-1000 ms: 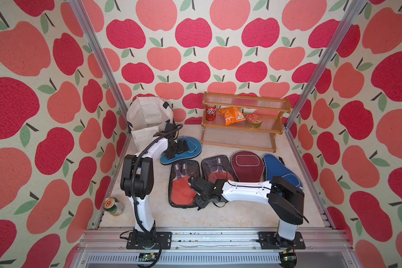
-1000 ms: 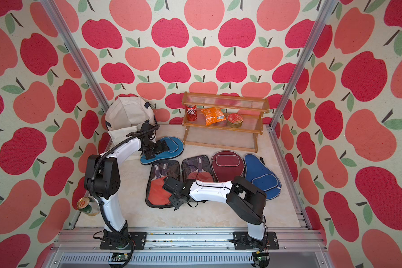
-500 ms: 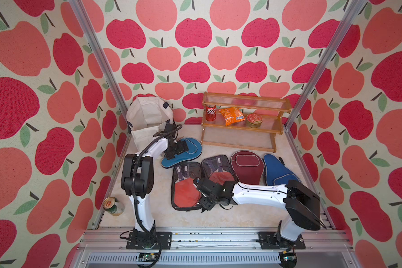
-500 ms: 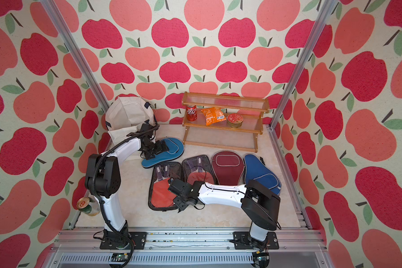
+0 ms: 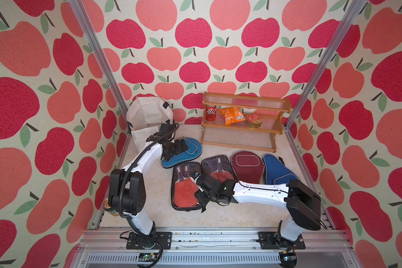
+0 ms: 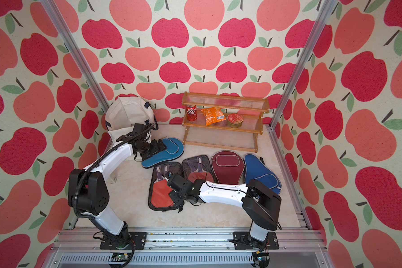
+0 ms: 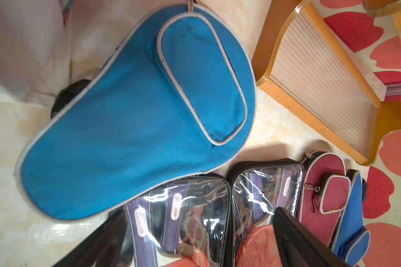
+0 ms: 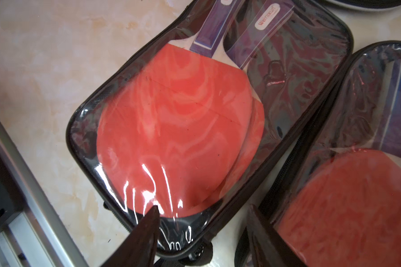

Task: Remove the ping pong set from the canvas bag
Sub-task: Adjust the ping pong set at the center of the board.

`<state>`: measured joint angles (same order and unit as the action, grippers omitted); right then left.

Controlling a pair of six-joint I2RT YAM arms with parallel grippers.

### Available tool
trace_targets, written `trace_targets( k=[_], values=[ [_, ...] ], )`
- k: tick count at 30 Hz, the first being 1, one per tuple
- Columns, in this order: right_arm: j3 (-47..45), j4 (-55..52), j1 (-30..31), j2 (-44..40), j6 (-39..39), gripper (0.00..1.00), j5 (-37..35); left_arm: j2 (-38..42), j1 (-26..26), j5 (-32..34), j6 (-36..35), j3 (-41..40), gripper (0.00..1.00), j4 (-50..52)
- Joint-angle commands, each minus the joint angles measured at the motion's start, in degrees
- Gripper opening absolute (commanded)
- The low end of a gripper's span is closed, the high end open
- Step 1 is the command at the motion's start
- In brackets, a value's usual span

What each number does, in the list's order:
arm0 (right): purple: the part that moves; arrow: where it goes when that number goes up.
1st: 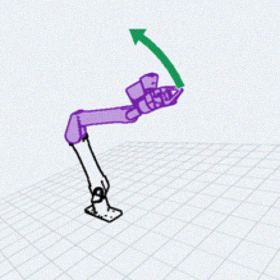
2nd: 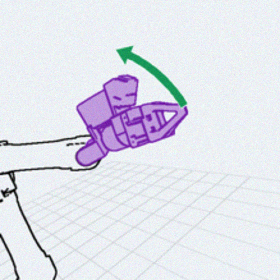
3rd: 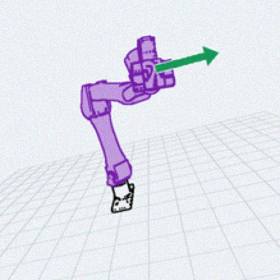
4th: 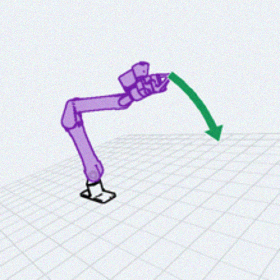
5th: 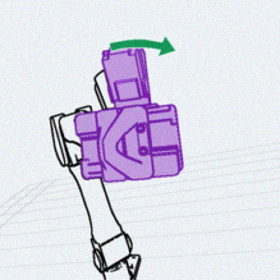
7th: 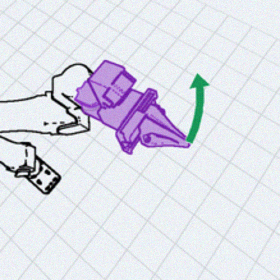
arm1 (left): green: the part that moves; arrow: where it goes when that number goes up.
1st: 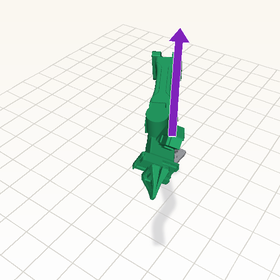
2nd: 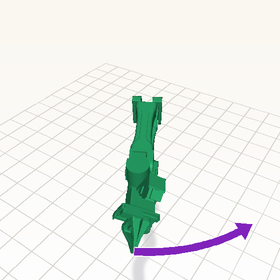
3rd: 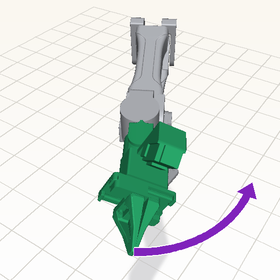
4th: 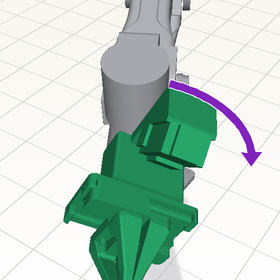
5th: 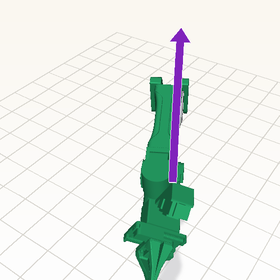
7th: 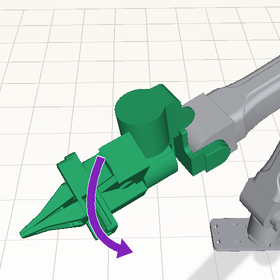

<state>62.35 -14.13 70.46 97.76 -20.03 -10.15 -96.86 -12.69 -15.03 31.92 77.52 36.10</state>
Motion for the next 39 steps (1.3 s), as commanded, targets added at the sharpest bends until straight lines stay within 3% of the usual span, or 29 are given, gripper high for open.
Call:
trace_targets(
  k=[1,12,39],
  values=[
    [0.6,2.4,-0.3,1.8,-0.4,0.62,1.3,0.4,-0.7,0.6,1.6,-4.5,0.97,0.2],
    [0.2,3.1,-0.8,5.2,-1.1,0.62,2.2,-0.4,-0.8,1.1,1.3,-8.4,0.97,-1.7],
    [-2.5,4.5,-0.8,4.4,-3.3,0.61,2.8,-11.7,2.2,2.0,-1.6,4.3,0.96,-0.6]
  ],
)
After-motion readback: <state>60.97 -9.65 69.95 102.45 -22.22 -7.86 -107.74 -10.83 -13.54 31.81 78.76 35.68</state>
